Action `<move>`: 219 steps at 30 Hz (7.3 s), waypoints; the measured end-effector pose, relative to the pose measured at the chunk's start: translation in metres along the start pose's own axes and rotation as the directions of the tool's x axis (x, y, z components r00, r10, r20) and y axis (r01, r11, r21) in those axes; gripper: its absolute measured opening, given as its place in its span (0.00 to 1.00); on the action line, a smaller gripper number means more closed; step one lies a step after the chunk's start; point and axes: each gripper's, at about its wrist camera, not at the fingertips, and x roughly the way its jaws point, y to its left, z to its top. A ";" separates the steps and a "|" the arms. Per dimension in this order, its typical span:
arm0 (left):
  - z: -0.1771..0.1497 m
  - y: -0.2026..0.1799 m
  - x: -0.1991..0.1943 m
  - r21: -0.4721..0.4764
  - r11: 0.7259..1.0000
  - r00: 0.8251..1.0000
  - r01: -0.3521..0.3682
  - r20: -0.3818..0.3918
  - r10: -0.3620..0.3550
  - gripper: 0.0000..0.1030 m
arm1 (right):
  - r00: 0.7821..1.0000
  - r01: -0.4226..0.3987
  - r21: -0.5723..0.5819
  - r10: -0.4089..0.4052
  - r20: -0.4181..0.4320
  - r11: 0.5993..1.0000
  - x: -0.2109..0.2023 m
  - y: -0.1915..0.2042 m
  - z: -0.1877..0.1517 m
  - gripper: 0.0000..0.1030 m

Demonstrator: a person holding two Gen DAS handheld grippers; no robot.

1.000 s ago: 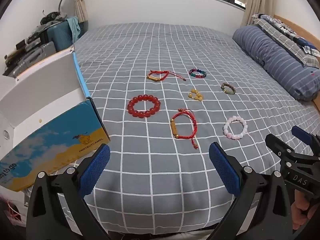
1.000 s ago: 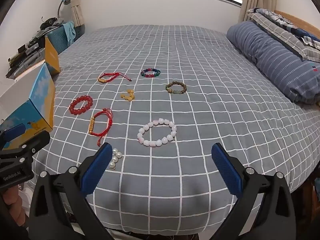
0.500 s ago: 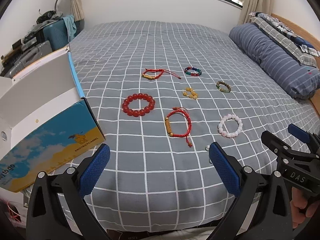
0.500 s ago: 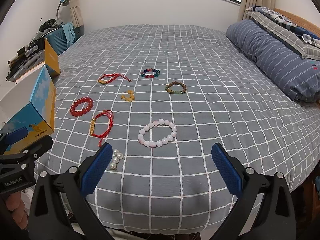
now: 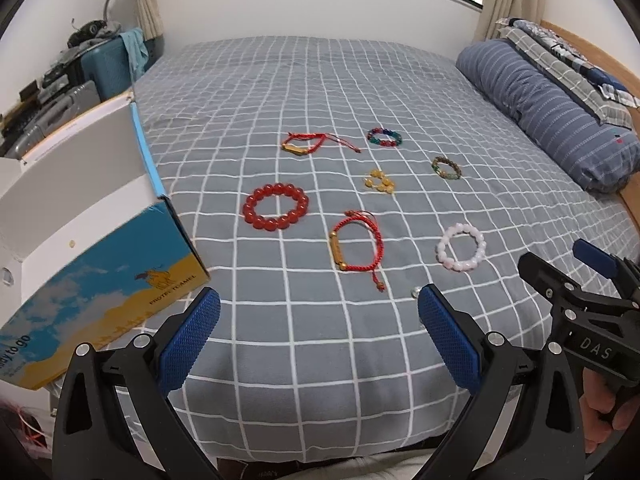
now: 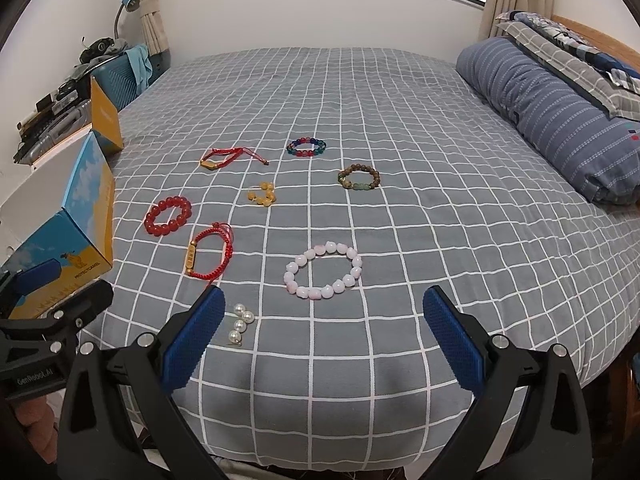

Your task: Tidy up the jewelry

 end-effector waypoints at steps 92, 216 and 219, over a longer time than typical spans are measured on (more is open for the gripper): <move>0.101 0.023 0.182 -0.013 1.000 0.982 0.004 -0.190 -0.006 0.94 | 0.973 -0.001 0.051 0.013 -0.231 0.999 0.125 -0.039 0.035 0.89; 0.124 0.161 -0.026 -0.221 0.968 0.992 -0.122 -0.032 0.118 0.13 | 0.952 -0.305 -0.194 0.296 -0.073 0.933 0.053 0.170 0.180 0.10; 0.116 0.177 -0.034 -0.246 0.958 0.989 -0.146 -0.033 0.142 0.13 | 0.943 -0.333 -0.222 0.323 -0.080 0.916 0.050 0.194 0.179 0.10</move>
